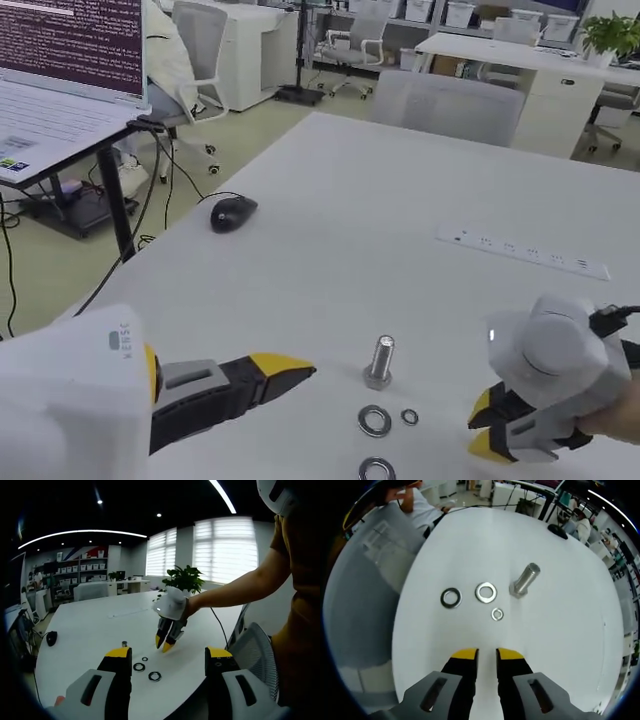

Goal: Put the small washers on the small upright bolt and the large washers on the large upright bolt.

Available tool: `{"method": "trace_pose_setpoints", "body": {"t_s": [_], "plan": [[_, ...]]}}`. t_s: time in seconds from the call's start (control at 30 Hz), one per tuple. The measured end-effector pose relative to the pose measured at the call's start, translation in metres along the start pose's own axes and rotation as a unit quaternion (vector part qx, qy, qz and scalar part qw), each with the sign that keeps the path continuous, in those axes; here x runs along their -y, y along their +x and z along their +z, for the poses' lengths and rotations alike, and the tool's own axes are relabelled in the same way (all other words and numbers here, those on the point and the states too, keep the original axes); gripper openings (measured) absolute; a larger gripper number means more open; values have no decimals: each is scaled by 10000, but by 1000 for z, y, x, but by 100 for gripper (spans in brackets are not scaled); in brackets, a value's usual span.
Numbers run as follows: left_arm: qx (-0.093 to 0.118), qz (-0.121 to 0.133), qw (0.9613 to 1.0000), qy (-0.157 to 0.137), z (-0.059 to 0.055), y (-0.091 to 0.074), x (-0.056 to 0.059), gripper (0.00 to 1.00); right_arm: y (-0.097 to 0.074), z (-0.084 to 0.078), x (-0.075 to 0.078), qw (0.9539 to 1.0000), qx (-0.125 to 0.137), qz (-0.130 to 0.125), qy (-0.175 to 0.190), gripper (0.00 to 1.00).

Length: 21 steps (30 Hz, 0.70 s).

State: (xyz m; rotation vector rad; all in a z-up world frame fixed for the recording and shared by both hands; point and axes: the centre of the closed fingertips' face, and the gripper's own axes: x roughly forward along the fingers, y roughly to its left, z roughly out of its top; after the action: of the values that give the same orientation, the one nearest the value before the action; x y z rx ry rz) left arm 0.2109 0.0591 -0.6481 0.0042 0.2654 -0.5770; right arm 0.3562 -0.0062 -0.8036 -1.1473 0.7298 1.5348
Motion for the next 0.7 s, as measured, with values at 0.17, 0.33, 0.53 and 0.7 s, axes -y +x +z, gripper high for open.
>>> {"method": "trace_pose_setpoints", "body": {"t_s": [0.17,0.33,0.53,0.7], "plan": [[27,23,10000,-25,1,1,-2,58,10,14,6,10000,42,54,-64,16],[75,94,9999,-58,3,2,-6,58,19,28,10,9997,116,118,-163,16],[53,113,9999,-73,3,3,-8,58,29,32,14,9996,103,216,-159,18],[47,145,9998,-106,2,5,-12,58,34,34,14,9995,82,289,-135,19]]}}
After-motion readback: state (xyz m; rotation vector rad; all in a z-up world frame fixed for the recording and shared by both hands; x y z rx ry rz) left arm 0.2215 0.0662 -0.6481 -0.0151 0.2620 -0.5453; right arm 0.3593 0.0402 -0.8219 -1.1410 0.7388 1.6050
